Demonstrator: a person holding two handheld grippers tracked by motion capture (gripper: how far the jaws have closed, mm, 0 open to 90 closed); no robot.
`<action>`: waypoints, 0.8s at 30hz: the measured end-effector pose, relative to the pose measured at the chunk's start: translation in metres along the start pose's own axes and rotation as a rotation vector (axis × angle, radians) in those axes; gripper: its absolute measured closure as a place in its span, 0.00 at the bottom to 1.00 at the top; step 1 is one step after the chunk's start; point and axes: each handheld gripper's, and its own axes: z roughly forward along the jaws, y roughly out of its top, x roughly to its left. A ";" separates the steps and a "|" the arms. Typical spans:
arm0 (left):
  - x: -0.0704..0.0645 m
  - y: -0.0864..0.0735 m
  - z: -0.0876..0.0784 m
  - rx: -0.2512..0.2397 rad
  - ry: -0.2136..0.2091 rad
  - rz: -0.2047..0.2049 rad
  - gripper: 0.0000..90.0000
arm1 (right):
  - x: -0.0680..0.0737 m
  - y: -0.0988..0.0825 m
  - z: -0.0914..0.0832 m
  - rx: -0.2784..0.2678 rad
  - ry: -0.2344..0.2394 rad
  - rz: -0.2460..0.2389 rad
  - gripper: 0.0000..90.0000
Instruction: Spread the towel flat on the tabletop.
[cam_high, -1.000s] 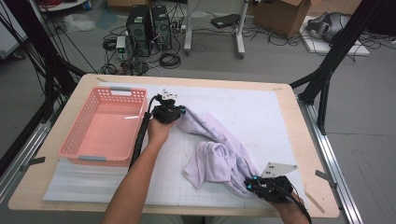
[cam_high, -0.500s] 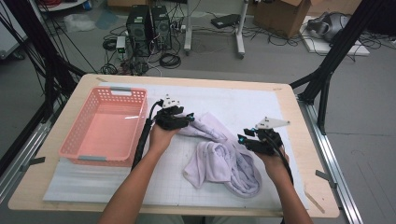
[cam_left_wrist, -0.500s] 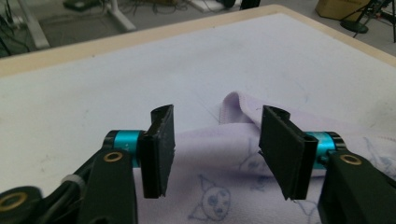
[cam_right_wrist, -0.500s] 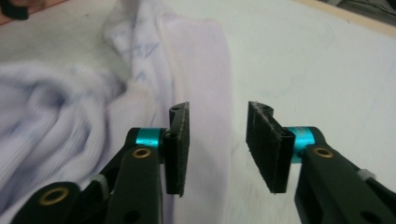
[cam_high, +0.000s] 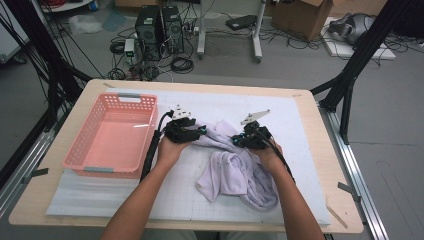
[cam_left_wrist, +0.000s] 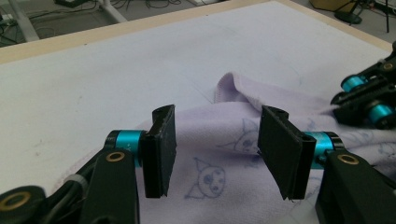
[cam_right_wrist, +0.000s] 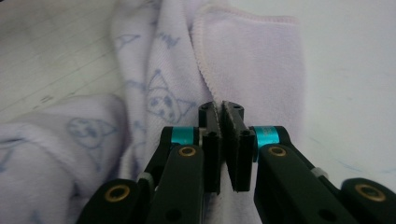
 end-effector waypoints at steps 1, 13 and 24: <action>0.000 0.000 0.000 0.001 -0.001 -0.001 0.52 | -0.006 -0.001 -0.005 -0.021 -0.032 0.022 0.96; -0.019 -0.008 0.020 0.047 -0.061 0.004 0.51 | -0.071 -0.042 -0.048 -0.070 -0.352 0.327 0.95; -0.045 -0.001 0.053 0.119 -0.123 0.020 0.48 | -0.069 -0.051 -0.065 -0.119 -0.516 0.335 0.96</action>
